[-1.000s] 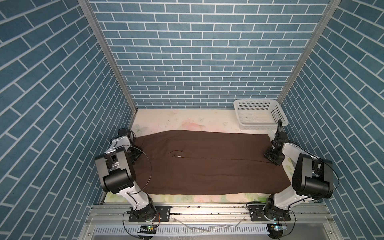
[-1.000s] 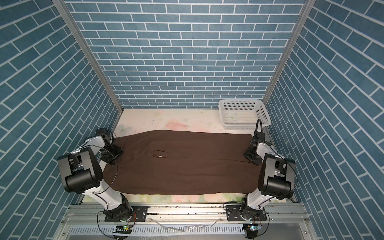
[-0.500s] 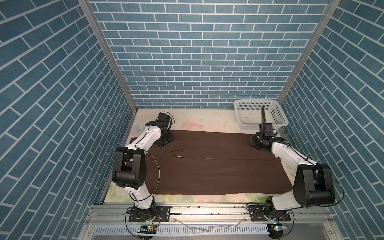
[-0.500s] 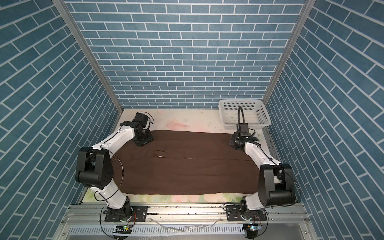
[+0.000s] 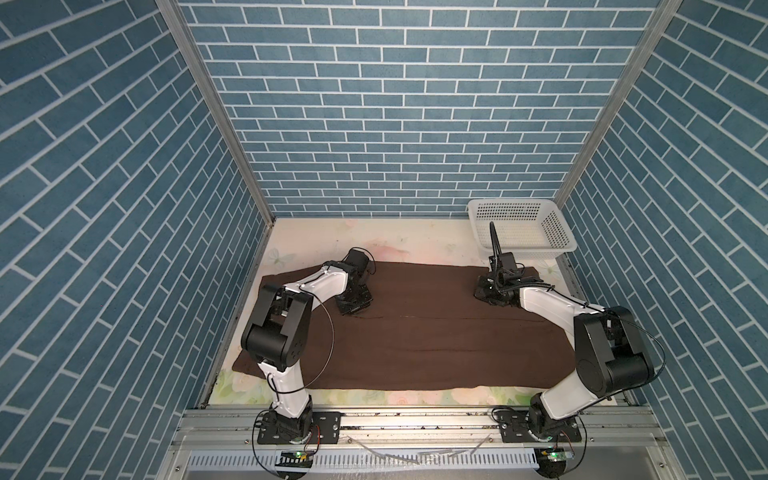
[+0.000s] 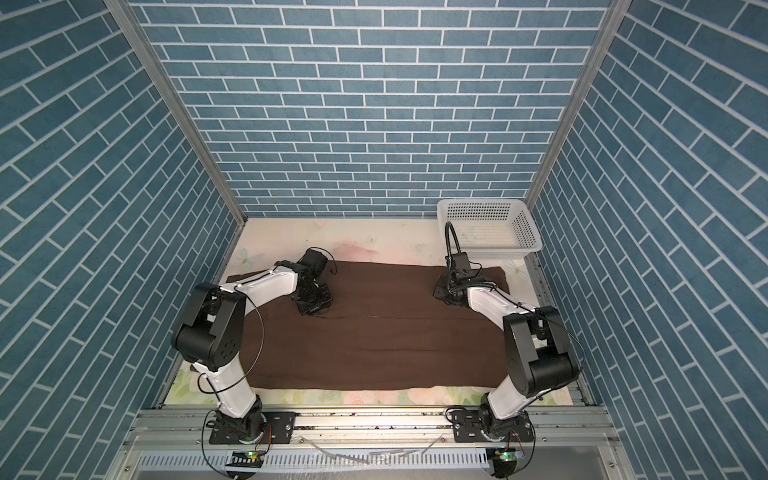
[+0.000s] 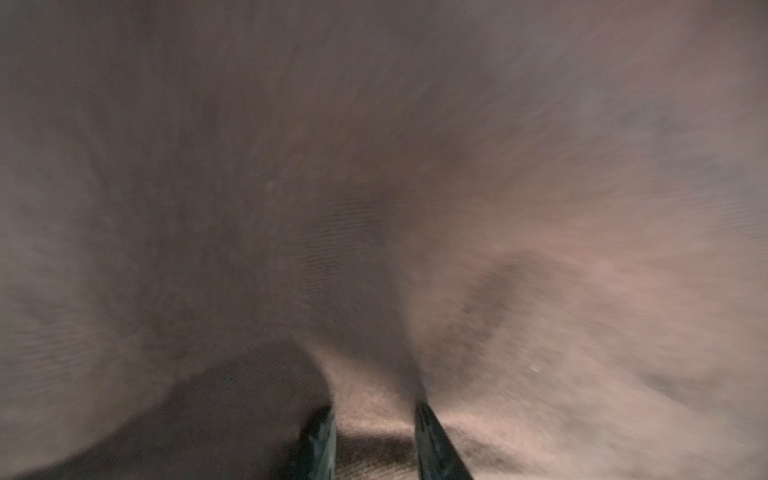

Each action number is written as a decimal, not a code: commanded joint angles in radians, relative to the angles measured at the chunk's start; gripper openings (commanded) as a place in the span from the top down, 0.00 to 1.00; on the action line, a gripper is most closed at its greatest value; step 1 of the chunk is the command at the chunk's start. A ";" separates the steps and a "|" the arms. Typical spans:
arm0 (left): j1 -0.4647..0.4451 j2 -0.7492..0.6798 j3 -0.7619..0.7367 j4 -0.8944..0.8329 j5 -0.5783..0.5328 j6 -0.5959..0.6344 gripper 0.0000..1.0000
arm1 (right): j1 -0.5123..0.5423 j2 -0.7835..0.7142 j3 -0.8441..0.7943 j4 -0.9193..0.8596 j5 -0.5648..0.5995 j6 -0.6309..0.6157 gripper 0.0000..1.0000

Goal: Fold and stack the trousers

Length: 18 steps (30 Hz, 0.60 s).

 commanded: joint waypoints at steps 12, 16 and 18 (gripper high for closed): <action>-0.001 -0.092 -0.171 -0.028 -0.037 0.009 0.66 | -0.246 -0.014 -0.064 -0.174 0.180 0.046 0.70; -0.001 -0.119 -0.135 -0.091 -0.029 0.026 0.66 | -0.326 -0.067 -0.057 -0.186 0.178 0.016 0.70; -0.001 -0.138 -0.092 -0.125 -0.032 0.038 0.65 | -0.344 -0.086 -0.033 -0.185 0.184 -0.008 0.69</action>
